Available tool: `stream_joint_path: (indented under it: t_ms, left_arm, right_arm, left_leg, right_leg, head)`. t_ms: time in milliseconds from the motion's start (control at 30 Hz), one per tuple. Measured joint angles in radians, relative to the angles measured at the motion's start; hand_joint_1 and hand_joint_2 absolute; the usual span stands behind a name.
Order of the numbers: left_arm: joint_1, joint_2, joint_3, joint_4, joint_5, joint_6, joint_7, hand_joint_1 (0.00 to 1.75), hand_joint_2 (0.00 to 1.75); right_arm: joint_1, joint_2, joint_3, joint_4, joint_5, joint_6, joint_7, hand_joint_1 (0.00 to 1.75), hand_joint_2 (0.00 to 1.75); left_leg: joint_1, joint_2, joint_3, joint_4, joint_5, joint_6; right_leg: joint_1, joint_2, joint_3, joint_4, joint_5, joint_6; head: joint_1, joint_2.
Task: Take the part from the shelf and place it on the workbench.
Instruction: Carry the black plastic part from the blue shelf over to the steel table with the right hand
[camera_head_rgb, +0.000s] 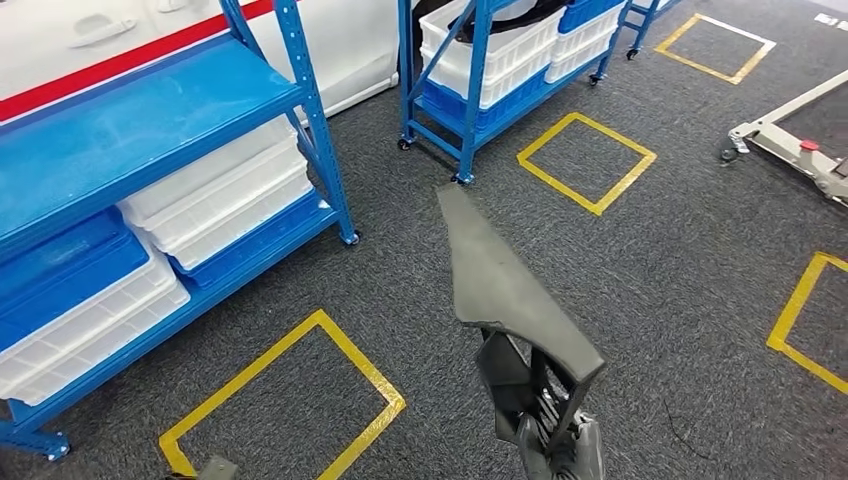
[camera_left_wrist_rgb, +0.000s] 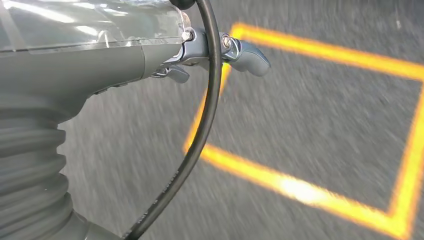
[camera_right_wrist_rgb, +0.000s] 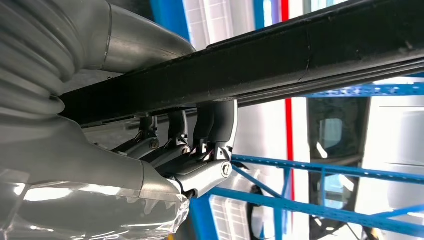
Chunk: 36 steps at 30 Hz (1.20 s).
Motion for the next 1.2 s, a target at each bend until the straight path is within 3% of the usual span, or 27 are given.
stream_joint_path:
  t_ms: [67, 133, 167, 200, 233, 300, 367, 433, 467, 500, 533, 600, 667, 733, 800, 867, 933, 967, 1000, 1033, 1100, 1167, 1200]
  left_arm:
    - [-0.010, 0.039, -0.002, 0.000, -0.012, -0.006, 0.015, 0.00, 1.75]
    - [-0.019, 0.058, -0.005, -0.001, -0.018, -0.007, 0.029, 0.00, 1.75]
    - [-0.023, 0.063, -0.008, -0.001, -0.020, -0.008, 0.033, 0.00, 1.75]
    - [-0.026, 0.065, -0.011, -0.001, -0.022, -0.009, 0.035, 0.00, 1.75]
    - [-0.029, 0.066, -0.014, -0.001, -0.024, -0.011, 0.035, 0.00, 1.75]
    - [-0.032, 0.068, -0.018, -0.001, -0.023, -0.016, 0.035, 0.00, 1.75]
    - [-0.029, 0.073, -0.019, -0.001, -0.019, -0.019, 0.033, 0.00, 1.75]
    - [-0.026, 0.078, -0.019, -0.001, -0.015, -0.020, 0.033, 0.00, 1.75]
    - [-0.026, 0.079, -0.019, -0.001, -0.011, -0.020, 0.033, 0.00, 1.75]
    - [-0.027, 0.080, -0.019, -0.001, -0.005, -0.020, 0.031, 0.00, 1.75]
    - [-0.027, 0.079, -0.018, -0.001, 0.004, -0.020, 0.028, 0.00, 1.75]
    - [-0.027, 0.078, -0.013, -0.001, 0.033, -0.021, 0.016, 0.00, 1.75]
    - [-0.027, 0.074, 0.008, -0.001, 0.084, -0.031, -0.007, 0.00, 1.75]
    - [-0.028, 0.063, 0.043, -0.001, 0.139, -0.041, -0.030, 0.00, 1.75]
    - [-0.029, 0.051, 0.069, -0.001, 0.162, -0.045, -0.042, 0.00, 1.75]
    - [-0.023, 0.046, 0.085, -0.001, 0.168, -0.046, -0.046, 0.00, 1.75]
    - [-0.015, 0.044, 0.098, 0.000, 0.171, -0.046, -0.047, 0.00, 1.75]
    - [-0.013, 0.043, 0.103, 0.000, 0.170, -0.046, -0.047, 0.00, 1.75]
    - [-0.012, 0.042, 0.106, 0.000, 0.171, -0.047, -0.047, 0.00, 1.75]
    - [-0.012, 0.040, 0.109, 0.000, 0.175, -0.050, -0.047, 0.00, 1.75]
    - [-0.011, 0.038, 0.121, 0.000, 0.199, -0.068, -0.044, 0.00, 1.75]
    - [-0.005, 0.031, 0.145, 0.001, 0.222, -0.086, -0.025, 0.00, 1.75]
    - [0.001, 0.027, 0.155, 0.001, 0.225, -0.090, -0.008, 0.00, 1.75]
  right_arm:
    - [-0.011, -0.014, 0.016, 0.016, -0.002, 0.000, 0.000, 1.75, 1.75]
    - [-0.023, -0.025, 0.030, 0.025, -0.003, 0.000, 0.000, 1.75, 1.75]
    - [-0.027, -0.030, 0.036, 0.029, -0.003, 0.000, 0.000, 1.75, 1.75]
    - [-0.029, -0.034, 0.040, 0.032, -0.003, 0.000, 0.000, 1.75, 1.75]
    - [-0.029, -0.038, 0.043, 0.035, -0.003, -0.001, 0.000, 1.75, 1.75]
    - [-0.033, -0.046, 0.049, 0.042, -0.003, -0.004, 0.000, 1.75, 1.75]
    - [-0.040, -0.053, 0.054, 0.047, -0.002, -0.008, 0.001, 1.75, 1.75]
    - [-0.042, -0.059, 0.057, 0.055, -0.002, -0.011, 0.002, 1.75, 1.75]
    - [-0.042, -0.061, 0.057, 0.058, -0.002, -0.012, 0.003, 1.75, 1.75]
    - [-0.042, -0.064, 0.058, 0.062, -0.002, -0.013, 0.004, 1.75, 1.75]
    - [-0.042, -0.065, 0.058, 0.064, -0.002, -0.015, 0.006, 1.75, 1.75]
    - [-0.043, -0.067, 0.061, 0.067, 0.000, -0.018, 0.007, 1.75, 1.75]
    - [-0.042, -0.067, 0.068, 0.068, 0.002, -0.028, 0.008, 1.75, 1.75]
    - [-0.038, -0.068, 0.073, 0.067, 0.005, -0.039, 0.008, 1.75, 1.75]
    - [-0.034, -0.068, 0.077, 0.067, 0.007, -0.044, 0.008, 1.75, 1.75]
    - [-0.036, -0.068, 0.082, 0.068, 0.008, -0.046, 0.008, 1.75, 1.75]
    - [-0.036, -0.068, 0.084, 0.068, 0.008, -0.046, 0.008, 1.75, 1.75]
    - [-0.035, -0.068, 0.084, 0.069, 0.008, -0.046, 0.008, 1.75, 1.75]
    - [-0.034, -0.068, 0.084, 0.070, 0.008, -0.046, 0.008, 1.75, 1.75]
    - [-0.034, -0.068, 0.084, 0.070, 0.008, -0.046, 0.008, 1.75, 1.75]
    - [-0.034, -0.068, 0.085, 0.070, 0.008, -0.051, 0.008, 1.75, 1.75]
    - [-0.031, -0.068, 0.087, 0.068, 0.010, -0.059, 0.008, 1.75, 1.75]
    - [-0.028, -0.068, 0.089, 0.067, 0.012, -0.065, 0.007, 1.75, 1.75]
  left_leg:
    - [0.003, -0.042, 0.050, -0.129, 0.072, 0.001]
    - [0.004, -0.081, 0.077, -0.202, 0.094, 0.005]
    - [0.003, -0.083, 0.078, -0.208, 0.090, 0.008]
    - [0.003, -0.072, 0.078, -0.210, 0.092, 0.013]
    - [0.004, -0.060, 0.078, -0.213, 0.094, 0.019]
    - [0.007, -0.031, 0.079, -0.219, 0.099, 0.033]
    - [0.003, 0.001, 0.080, -0.221, 0.099, 0.043]
    - [-0.002, 0.034, 0.080, -0.220, 0.097, 0.046]
    - [-0.003, 0.048, 0.080, -0.220, 0.096, 0.046]
    - [-0.005, 0.061, 0.082, -0.220, 0.094, 0.045]
    - [-0.006, 0.073, 0.085, -0.220, 0.092, 0.045]
    - [-0.010, 0.095, 0.091, -0.220, 0.085, 0.040]
    - [-0.014, 0.114, 0.096, -0.221, 0.081, 0.032]
    - [-0.015, 0.128, 0.101, -0.225, 0.077, 0.024]
    - [-0.012, 0.092, 0.098, -0.202, 0.055, 0.016]
    - [-0.007, 0.030, 0.057, -0.102, -0.003, 0.010]
    - [-0.005, 0.009, -0.004, 0.021, -0.049, 0.006]
    - [-0.004, 0.007, -0.020, 0.046, -0.046, 0.003]
    - [-0.002, 0.005, -0.019, 0.032, -0.023, 0.001]
    - [0.001, 0.000, -0.001, -0.018, 0.016, -0.001]
    - [0.009, -0.041, 0.050, -0.141, 0.075, -0.004]
    - [0.010, -0.076, 0.072, -0.194, 0.083, 0.001]
    - [0.008, -0.076, 0.074, -0.197, 0.080, 0.007]
  right_leg:
    - [-0.001, 0.023, -0.005, 0.012, -0.004, 0.007]
    - [-0.002, 0.043, -0.017, 0.022, -0.005, 0.018]
    - [-0.002, 0.054, -0.023, 0.024, -0.002, 0.025]
    - [-0.003, 0.066, -0.028, 0.023, 0.002, 0.031]
    - [-0.003, 0.063, -0.031, 0.025, 0.002, 0.037]
    - [0.001, 0.011, -0.054, 0.067, -0.025, 0.047]
    - [0.001, -0.051, -0.110, 0.182, -0.087, 0.054]
    - [-0.003, -0.064, -0.163, 0.290, -0.125, 0.058]
    - [-0.003, -0.066, -0.166, 0.300, -0.118, 0.057]
    - [-0.003, -0.069, -0.150, 0.271, -0.096, 0.055]
    - [-0.001, -0.077, -0.115, 0.208, -0.063, 0.050]
    - [0.010, -0.119, -0.043, 0.075, -0.021, 0.034]
    - [0.021, -0.139, -0.017, 0.021, -0.016, 0.022]
    - [0.019, -0.116, -0.017, 0.015, -0.012, 0.014]
    - [0.012, -0.095, -0.008, -0.001, -0.004, 0.002]
    - [0.009, -0.071, -0.003, -0.010, 0.001, -0.005]
    - [0.008, -0.042, -0.004, -0.008, 0.001, -0.007]
    - [0.008, -0.027, -0.004, -0.006, 0.001, -0.007]
    - [0.007, -0.011, -0.004, -0.002, -0.001, -0.005]
    - [0.005, 0.004, -0.004, 0.003, -0.003, -0.002]
    - [0.002, 0.033, -0.009, 0.019, -0.010, 0.009]
    - [0.000, 0.059, -0.019, 0.031, -0.013, 0.022]
    - [-0.002, 0.072, -0.024, 0.033, -0.011, 0.029]
  head:
    - [0.000, 0.000]
    - [0.000, 0.000]
    - [0.000, 0.000]
    - [0.000, 0.000]
    - [0.000, 0.000]
    - [0.000, 0.000]
    - [0.001, 0.000]
    - [0.000, 0.000]
    - [0.001, 0.000]
    - [0.000, 0.000]
    - [0.000, 0.000]
    - [0.000, 0.000]
    - [0.000, 0.000]
    - [0.000, 0.000]
    - [0.000, 0.000]
    - [0.000, 0.000]
    - [0.000, 0.000]
    - [0.000, 0.000]
    - [0.000, 0.000]
    - [0.000, 0.000]
    - [0.000, 0.000]
    - [0.000, 0.000]
    - [0.000, 0.000]
